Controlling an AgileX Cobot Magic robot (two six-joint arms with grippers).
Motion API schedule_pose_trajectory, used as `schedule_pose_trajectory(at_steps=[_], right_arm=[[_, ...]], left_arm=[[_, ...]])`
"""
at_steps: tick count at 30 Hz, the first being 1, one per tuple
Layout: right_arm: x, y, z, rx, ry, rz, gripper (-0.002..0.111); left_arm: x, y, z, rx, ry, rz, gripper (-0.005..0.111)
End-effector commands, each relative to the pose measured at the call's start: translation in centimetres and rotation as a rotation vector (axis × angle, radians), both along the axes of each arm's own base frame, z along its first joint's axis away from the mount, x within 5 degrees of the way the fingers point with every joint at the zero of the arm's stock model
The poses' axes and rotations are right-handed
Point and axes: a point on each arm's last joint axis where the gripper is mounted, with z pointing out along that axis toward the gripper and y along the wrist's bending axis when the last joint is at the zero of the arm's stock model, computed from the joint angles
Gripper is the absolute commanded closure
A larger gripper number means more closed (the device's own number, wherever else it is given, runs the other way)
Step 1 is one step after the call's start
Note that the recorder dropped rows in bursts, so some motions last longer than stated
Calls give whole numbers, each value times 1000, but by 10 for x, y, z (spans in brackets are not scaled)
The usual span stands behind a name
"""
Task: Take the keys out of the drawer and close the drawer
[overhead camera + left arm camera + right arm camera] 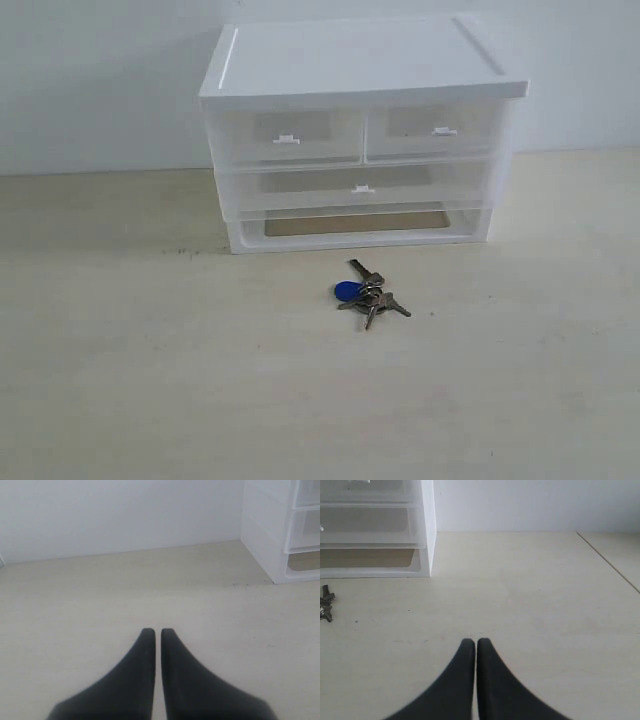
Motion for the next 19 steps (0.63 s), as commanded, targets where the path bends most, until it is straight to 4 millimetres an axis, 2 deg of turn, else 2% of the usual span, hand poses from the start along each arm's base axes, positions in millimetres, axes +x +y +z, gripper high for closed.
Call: schedule_pose_trajectory(at_steps=[1,19], right_arm=[[0,0,0,-4,-8,-2,108],[0,0,1,-11,-12,-2,108]], left_arm=[[0,0,-1,8,0,0,102],[0,0,-1,8,0,0,102]])
